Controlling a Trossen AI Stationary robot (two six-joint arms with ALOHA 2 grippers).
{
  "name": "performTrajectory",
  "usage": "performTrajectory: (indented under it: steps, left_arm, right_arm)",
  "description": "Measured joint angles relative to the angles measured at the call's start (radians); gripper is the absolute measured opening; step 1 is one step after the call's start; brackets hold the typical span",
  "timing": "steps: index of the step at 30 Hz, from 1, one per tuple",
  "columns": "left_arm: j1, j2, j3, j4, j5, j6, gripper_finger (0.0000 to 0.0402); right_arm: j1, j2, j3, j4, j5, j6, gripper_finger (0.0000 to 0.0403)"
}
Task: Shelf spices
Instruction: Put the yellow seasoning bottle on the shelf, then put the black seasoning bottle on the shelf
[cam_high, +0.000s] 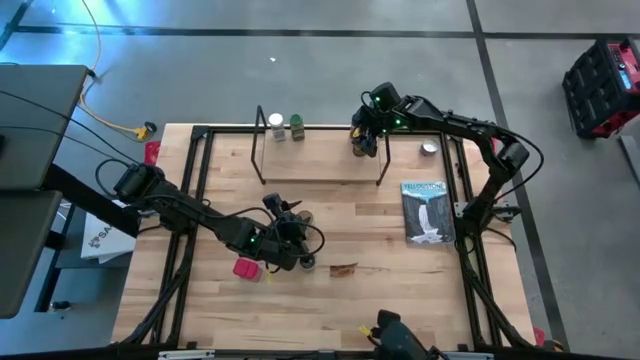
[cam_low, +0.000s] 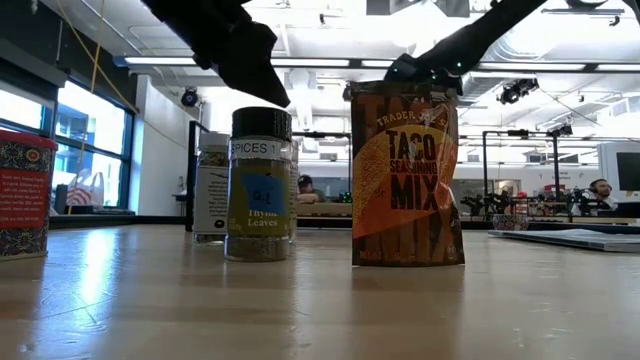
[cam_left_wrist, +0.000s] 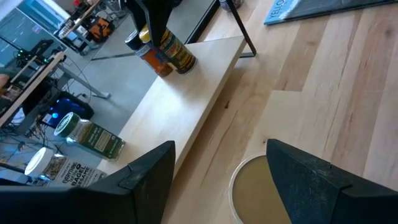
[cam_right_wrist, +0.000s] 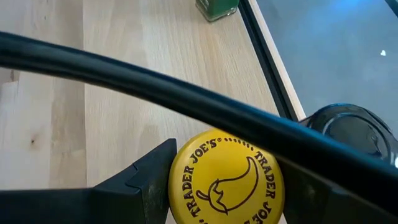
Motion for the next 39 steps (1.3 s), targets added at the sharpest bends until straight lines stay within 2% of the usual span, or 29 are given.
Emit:
performTrajectory:
  steps: [12,21,39]
  left_arm:
    - [0.0,0.0,0.0,0.0,0.0,0.0,0.0248]
    - [0.0,0.0,0.0,0.0,0.0,0.0,0.0248]
    - [0.0,0.0,0.0,0.003,0.001,-0.002,0.0248]
  right_arm:
    - [0.001,-0.003,0.002,-0.04,0.036,-0.006,0.0245]
    - [0.0,-0.003,0.008,-0.096,0.041,-0.059,0.029]
    - [0.033,-0.008,0.232,-0.298,0.043,-0.037,0.0299]
